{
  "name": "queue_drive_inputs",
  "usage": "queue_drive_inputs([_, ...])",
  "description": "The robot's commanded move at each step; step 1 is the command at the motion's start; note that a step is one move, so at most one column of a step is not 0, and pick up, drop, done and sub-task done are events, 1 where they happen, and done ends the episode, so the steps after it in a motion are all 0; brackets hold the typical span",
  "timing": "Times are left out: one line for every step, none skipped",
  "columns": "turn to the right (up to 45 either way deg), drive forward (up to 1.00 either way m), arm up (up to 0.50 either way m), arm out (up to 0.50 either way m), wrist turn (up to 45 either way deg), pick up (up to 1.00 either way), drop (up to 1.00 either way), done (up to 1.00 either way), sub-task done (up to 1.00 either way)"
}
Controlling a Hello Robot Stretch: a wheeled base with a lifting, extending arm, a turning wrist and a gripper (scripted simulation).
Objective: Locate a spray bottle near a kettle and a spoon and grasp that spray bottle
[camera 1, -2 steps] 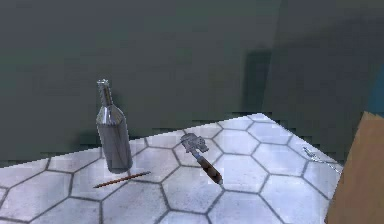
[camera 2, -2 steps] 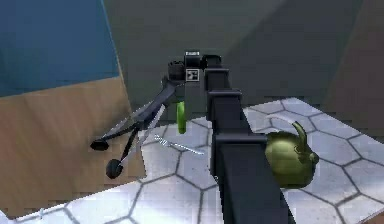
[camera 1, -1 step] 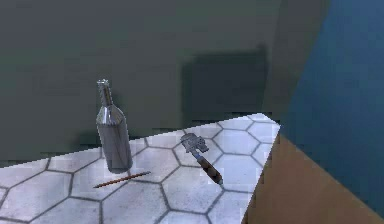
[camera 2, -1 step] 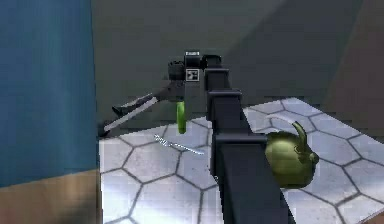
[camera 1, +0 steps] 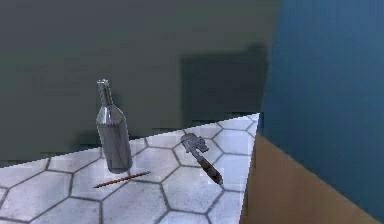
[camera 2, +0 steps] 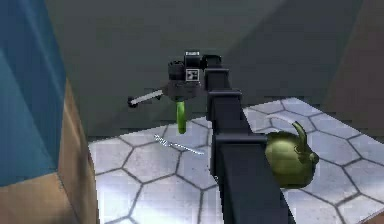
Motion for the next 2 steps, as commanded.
queue_drive_inputs([0.0, 0.00, 0.00, 0.00, 33.0, 0.00, 0.00, 0.00, 0.00])
queue_drive_inputs([0.0, 0.00, 0.00, 0.00, 0.0, 1.00, 0.00, 0.00, 0.00])
